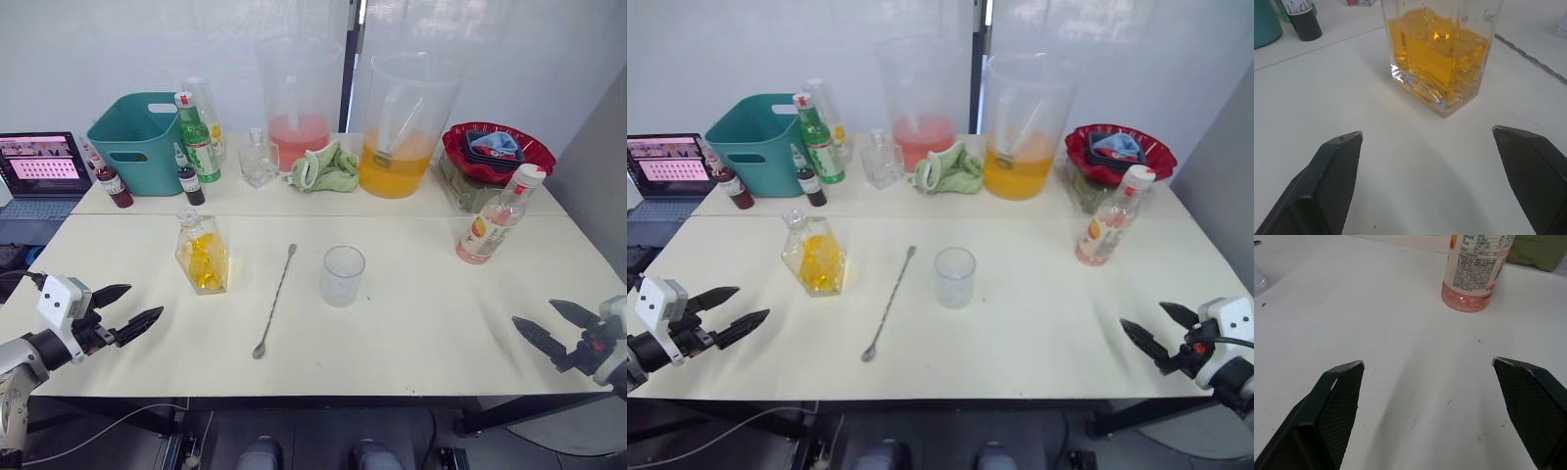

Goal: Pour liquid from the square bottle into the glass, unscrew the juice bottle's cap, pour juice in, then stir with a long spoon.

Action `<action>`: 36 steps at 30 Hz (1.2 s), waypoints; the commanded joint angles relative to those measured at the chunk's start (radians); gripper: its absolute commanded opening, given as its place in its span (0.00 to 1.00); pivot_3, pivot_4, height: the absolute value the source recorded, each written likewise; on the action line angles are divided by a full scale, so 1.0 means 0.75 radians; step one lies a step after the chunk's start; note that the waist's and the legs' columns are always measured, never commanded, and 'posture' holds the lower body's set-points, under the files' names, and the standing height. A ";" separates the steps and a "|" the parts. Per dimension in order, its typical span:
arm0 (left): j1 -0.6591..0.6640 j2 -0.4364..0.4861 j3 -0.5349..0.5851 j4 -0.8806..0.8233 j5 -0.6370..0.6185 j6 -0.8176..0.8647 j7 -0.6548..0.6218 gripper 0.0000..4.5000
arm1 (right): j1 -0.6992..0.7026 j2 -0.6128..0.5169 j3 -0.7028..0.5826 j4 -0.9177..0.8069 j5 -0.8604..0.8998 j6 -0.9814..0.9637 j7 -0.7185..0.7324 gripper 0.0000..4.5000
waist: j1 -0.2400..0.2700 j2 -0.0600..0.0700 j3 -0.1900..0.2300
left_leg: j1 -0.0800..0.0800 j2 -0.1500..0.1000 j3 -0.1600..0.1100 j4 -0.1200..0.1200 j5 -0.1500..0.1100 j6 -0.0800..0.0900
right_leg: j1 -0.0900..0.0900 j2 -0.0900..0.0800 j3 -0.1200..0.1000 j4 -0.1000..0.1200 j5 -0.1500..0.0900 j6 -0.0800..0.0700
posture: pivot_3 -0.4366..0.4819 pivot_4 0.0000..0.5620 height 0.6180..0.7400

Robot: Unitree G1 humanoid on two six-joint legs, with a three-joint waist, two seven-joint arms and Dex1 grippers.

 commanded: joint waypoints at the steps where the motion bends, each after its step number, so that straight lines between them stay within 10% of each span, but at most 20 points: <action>1: 0.008 0.011 0.015 -0.059 -0.006 -0.011 0.014 1.00 | -0.026 -0.001 -0.034 -0.006 0.027 -0.027 -0.003 0.99 | 0.000 0.000 0.000 | 0.000 0.000 0.000 0.000 0.000 0.000 | 0.000 0.000 0.000 0.000 0.000 0.000 | 0.48 0.27 1.00; 18: 0.311 -0.538 -0.048 -0.832 -0.121 0.271 0.698 1.00 | -0.596 -0.070 0.428 -0.066 0.173 0.163 0.344 0.99 | 0.008 0.000 0.000 | 0.000 -0.001 0.000 0.001 0.000 0.000 | 0.001 -0.002 0.001 0.000 0.000 0.000 | 0.48 0.27 1.00; 27: 0.182 -0.794 -0.372 -0.989 0.289 0.294 1.211 1.00 | -0.607 -0.121 0.530 -0.155 0.206 0.172 0.574 0.99 | 0.017 -0.001 0.000 | 0.001 -0.002 -0.002 0.003 0.000 0.000 | 0.007 -0.001 -0.001 -0.005 0.000 0.001 | 0.48 0.27 1.00; 36: -0.043 -0.841 -0.451 -0.801 0.512 0.282 1.381 1.00 | -0.533 -0.123 0.490 -0.223 0.230 0.195 0.553 0.99 | 0.020 -0.001 0.000 | 0.001 -0.002 -0.004 0.003 0.000 0.000 | 0.008 0.000 -0.002 -0.006 0.000 0.001 | 0.48 0.27 1.00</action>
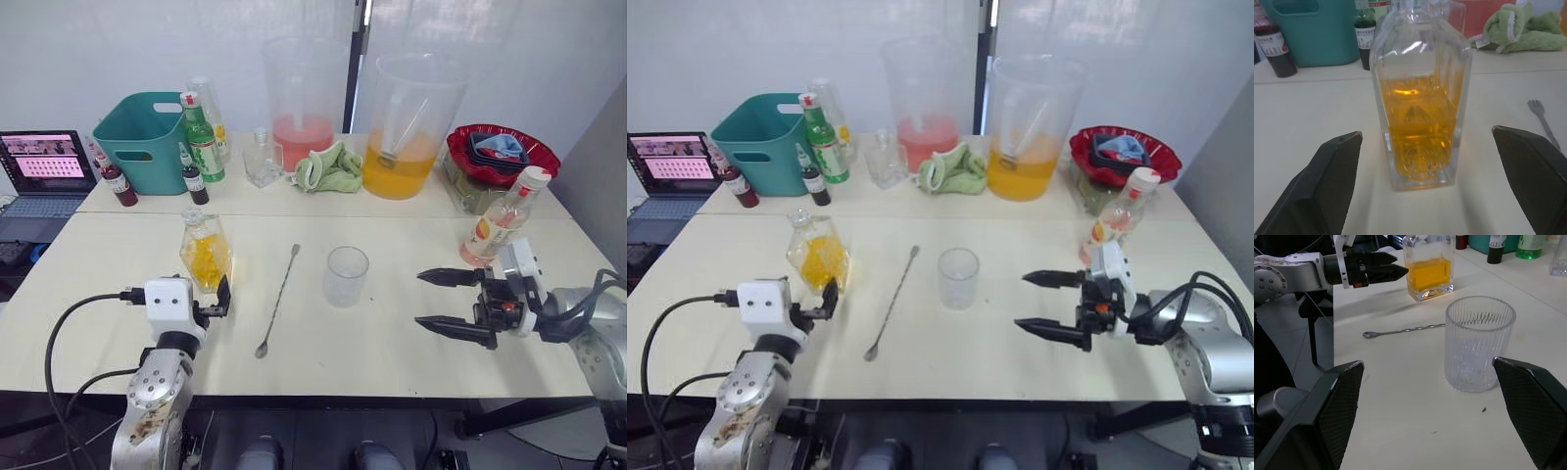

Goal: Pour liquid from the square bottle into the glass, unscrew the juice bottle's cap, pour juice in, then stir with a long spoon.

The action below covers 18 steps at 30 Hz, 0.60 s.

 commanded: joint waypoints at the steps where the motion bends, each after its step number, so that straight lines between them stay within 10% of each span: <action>1: -0.093 -0.012 0.003 0.085 0.042 -0.028 0.041 1.00 | 0.008 -0.016 -0.057 -0.060 0.047 0.015 -0.019 0.99 | 0.002 0.000 0.000 | 0.000 0.000 0.000 0.000 0.000 0.000 | 0.000 0.000 0.000 0.000 0.000 0.000 | 0.48 0.27 1.00; 14: -0.490 -0.011 0.033 0.567 0.082 -0.138 0.093 1.00 | 0.085 0.001 -0.085 -0.182 0.069 0.057 -0.132 0.99 | 0.016 -0.001 0.000 | -0.001 -0.001 -0.001 0.001 0.000 0.000 | 0.000 0.000 -0.001 0.000 0.000 0.001 | 0.48 0.27 1.00; 18: -0.496 -0.011 0.033 0.572 0.054 -0.210 0.060 0.74 | 0.104 0.002 -0.091 -0.206 0.081 0.066 -0.161 1.00 | 0.015 -0.001 0.001 | -0.001 -0.001 -0.001 0.000 0.000 0.000 | 0.000 0.000 -0.001 0.000 0.000 0.001 | 0.48 0.27 1.00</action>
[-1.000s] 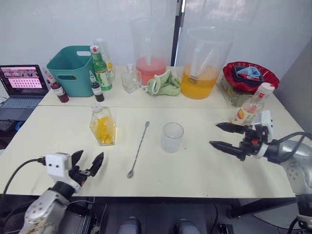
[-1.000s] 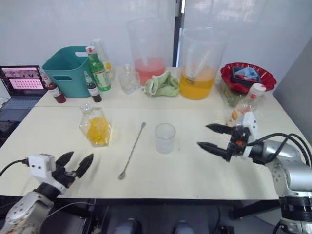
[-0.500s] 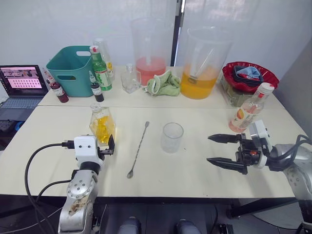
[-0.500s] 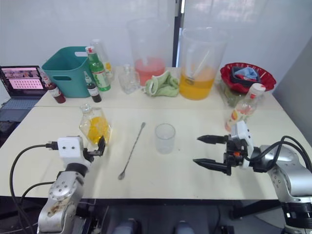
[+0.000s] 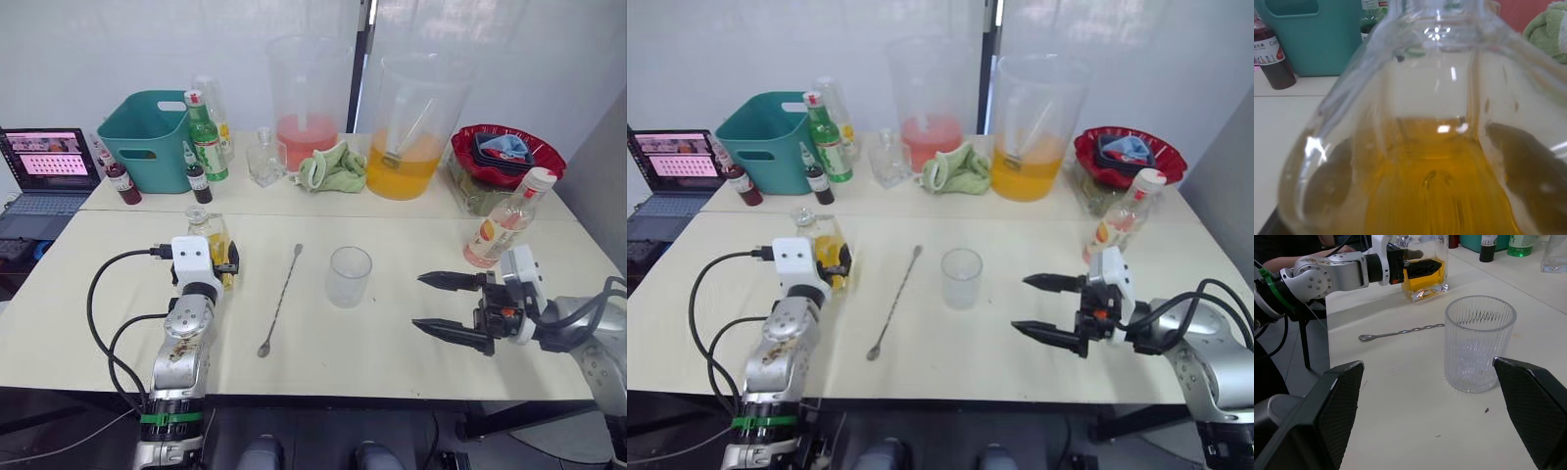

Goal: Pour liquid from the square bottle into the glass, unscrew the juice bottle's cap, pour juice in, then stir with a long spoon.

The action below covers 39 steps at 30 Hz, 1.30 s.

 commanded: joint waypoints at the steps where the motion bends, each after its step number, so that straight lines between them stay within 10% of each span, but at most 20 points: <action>1: -0.014 0.008 0.012 -0.028 -0.004 -0.094 -0.025 0.67 | 0.008 -0.004 -0.045 -0.055 0.035 0.007 -0.028 1.00 | 0.001 0.000 0.000 | 0.000 0.000 0.000 0.000 0.000 0.000 | 0.000 0.000 0.000 0.000 0.000 0.000 | 0.48 0.27 1.00; 8: -0.028 0.116 0.053 -0.079 -0.069 -0.179 -0.188 0.63 | 0.019 0.009 -0.048 -0.088 0.046 0.016 -0.086 1.00 | 0.000 -0.006 0.004 | -0.002 0.000 -0.001 0.000 0.000 0.000 | -0.001 0.000 -0.001 0.000 0.000 0.000 | 0.48 0.27 1.00; 21: -0.067 0.616 0.066 -0.165 -0.903 0.062 -1.469 0.63 | 0.000 -0.006 -0.062 -0.023 0.023 0.012 -0.103 1.00 | 0.000 -0.009 0.006 | -0.016 0.000 0.000 0.002 0.001 -0.002 | -0.019 0.000 -0.001 0.007 0.000 -0.001 | 0.48 0.27 1.00; 39: -0.253 0.392 -0.511 0.269 -0.421 -0.296 -1.896 0.63 | 0.127 -0.020 -0.183 -0.139 0.064 0.063 -0.164 1.00 | -0.019 -0.009 0.005 | -0.015 0.000 0.000 0.005 0.001 -0.002 | -0.018 0.001 0.000 0.009 0.000 0.000 | 0.48 0.27 1.00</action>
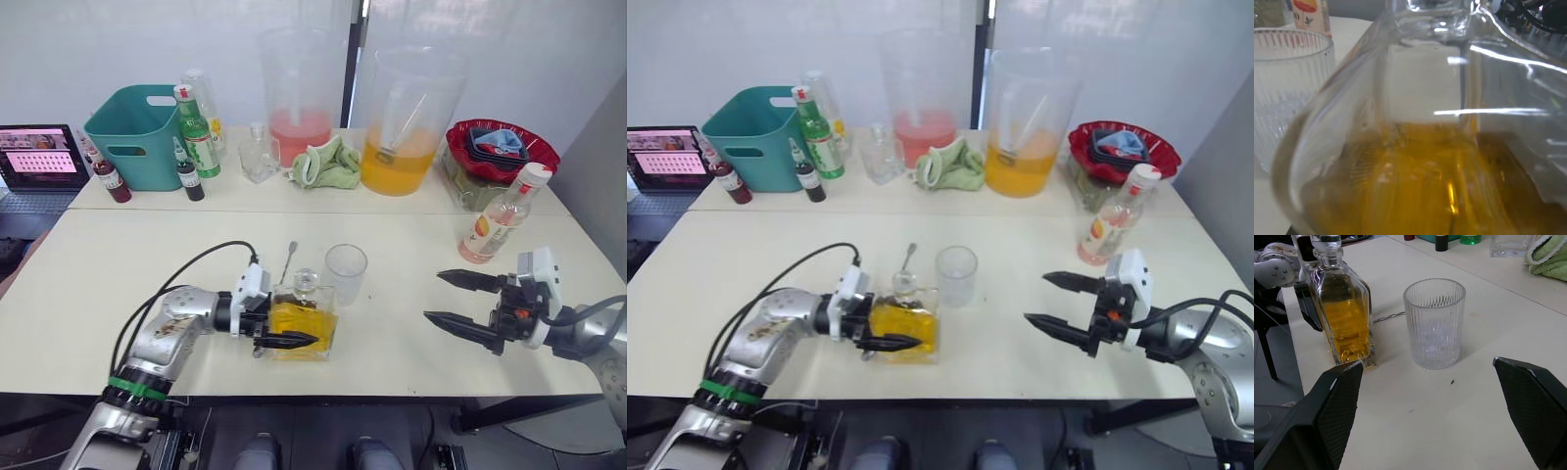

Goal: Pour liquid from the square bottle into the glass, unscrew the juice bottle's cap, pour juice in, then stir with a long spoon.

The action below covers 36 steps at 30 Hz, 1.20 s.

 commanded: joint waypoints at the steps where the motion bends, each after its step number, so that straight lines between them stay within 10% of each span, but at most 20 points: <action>1: -0.047 -0.045 -0.022 0.031 0.041 -0.123 -0.041 0.63 | 0.011 -0.015 -0.052 -0.066 0.048 0.020 -0.024 1.00 | 0.002 0.000 0.000 | 0.000 0.000 0.000 0.000 0.000 0.000 | 0.000 0.000 0.000 0.000 0.000 0.000 | 0.48 0.27 1.00; 4: -0.041 -0.058 -0.013 0.072 0.052 -0.145 -0.057 0.63 | 0.019 -0.018 -0.061 -0.081 0.058 0.034 -0.043 1.00 | 0.004 0.000 0.000 | 0.000 0.000 0.000 0.001 0.000 0.000 | 0.000 0.000 0.000 0.000 0.000 0.000 | 0.48 0.27 1.00; 8: -0.051 -0.061 0.023 0.065 0.001 -0.100 -0.080 0.99 | 0.025 -0.019 -0.064 -0.086 0.063 0.037 -0.056 1.00 | 0.004 0.000 0.000 | 0.000 0.000 0.000 0.001 0.000 0.000 | 0.001 0.000 0.000 0.000 0.000 0.000 | 0.48 0.27 1.00; 31: -0.073 -0.004 0.033 -0.144 -0.060 0.143 -0.017 0.99 | -0.009 -0.021 -0.057 -0.079 0.068 0.035 -0.068 1.00 | -0.004 0.000 0.000 | 0.000 0.001 0.000 0.002 0.000 0.000 | 0.001 0.000 0.000 0.001 0.000 0.000 | 0.48 0.27 1.00; 36: -0.071 -0.017 0.033 -0.150 -0.074 0.148 -0.029 0.70 | -0.009 -0.022 -0.059 -0.093 0.074 0.041 -0.068 1.00 | -0.003 0.000 0.000 | 0.000 0.000 -0.001 0.002 0.000 0.000 | 0.001 0.000 0.000 0.001 0.000 0.000 | 0.48 0.27 1.00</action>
